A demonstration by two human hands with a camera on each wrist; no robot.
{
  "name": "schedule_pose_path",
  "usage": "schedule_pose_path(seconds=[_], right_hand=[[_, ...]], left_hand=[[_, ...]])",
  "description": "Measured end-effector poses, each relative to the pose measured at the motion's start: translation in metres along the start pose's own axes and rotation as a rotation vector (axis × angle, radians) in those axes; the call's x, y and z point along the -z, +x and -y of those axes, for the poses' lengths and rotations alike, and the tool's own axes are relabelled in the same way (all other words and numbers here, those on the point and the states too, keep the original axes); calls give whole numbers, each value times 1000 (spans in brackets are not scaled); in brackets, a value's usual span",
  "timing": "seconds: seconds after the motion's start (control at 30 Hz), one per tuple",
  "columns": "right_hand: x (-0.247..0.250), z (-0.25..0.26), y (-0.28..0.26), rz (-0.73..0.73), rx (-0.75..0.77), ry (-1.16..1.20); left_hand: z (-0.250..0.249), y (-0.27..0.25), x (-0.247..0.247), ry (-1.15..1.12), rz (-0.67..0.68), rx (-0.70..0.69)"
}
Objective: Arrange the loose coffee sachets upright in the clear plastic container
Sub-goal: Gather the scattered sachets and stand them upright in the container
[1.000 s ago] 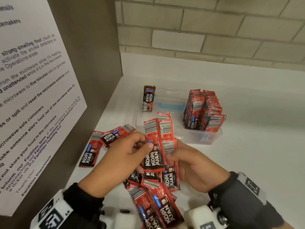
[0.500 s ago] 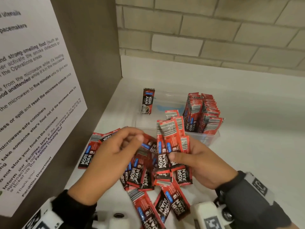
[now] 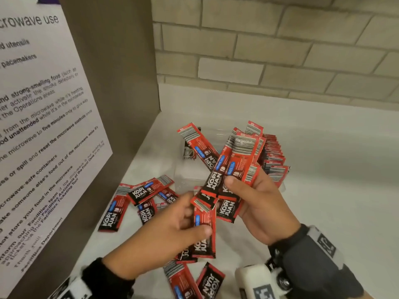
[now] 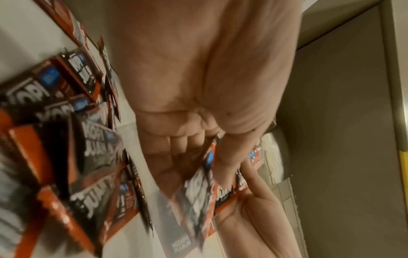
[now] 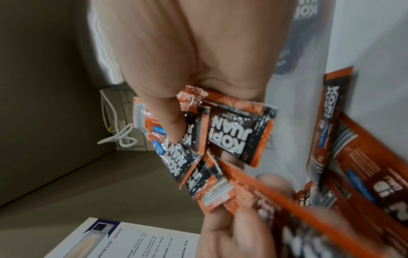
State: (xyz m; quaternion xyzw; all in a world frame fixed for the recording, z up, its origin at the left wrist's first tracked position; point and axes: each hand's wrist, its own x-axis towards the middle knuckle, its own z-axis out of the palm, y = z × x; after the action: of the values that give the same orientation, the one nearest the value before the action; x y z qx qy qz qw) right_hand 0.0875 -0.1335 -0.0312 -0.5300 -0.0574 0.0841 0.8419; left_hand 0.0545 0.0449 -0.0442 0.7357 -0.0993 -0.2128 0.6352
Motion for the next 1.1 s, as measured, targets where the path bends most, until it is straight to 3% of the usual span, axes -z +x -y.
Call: schedule_pose_path(seconds=[0.13, 0.3, 0.53, 0.63, 0.77, 0.9, 0.97, 1.1], right_hand=[[5, 5, -2, -55, 25, 12], [15, 16, -4, -1, 25, 28], [-4, -8, -13, 143, -191, -27], [-8, -16, -12, 129, -231, -41], [-9, -19, -12, 124, -284, -74], [-5, -11, -15, 109, -299, -112], [-3, 0, -16, 77, -265, -119], [-2, 20, -6, 29, -157, -144]], left_hand=[[0, -5, 12, 20, -130, -11], [1, -2, 26, -274, -304, -43], [-28, 20, 17, -641, -254, -171], [-32, 25, 8, -614, -273, -173], [-23, 30, 4, -545, -420, -191], [-26, 27, 20, -624, -544, -262], [-30, 24, 28, -662, -519, -287], [-31, 17, 17, -649, -321, -234]])
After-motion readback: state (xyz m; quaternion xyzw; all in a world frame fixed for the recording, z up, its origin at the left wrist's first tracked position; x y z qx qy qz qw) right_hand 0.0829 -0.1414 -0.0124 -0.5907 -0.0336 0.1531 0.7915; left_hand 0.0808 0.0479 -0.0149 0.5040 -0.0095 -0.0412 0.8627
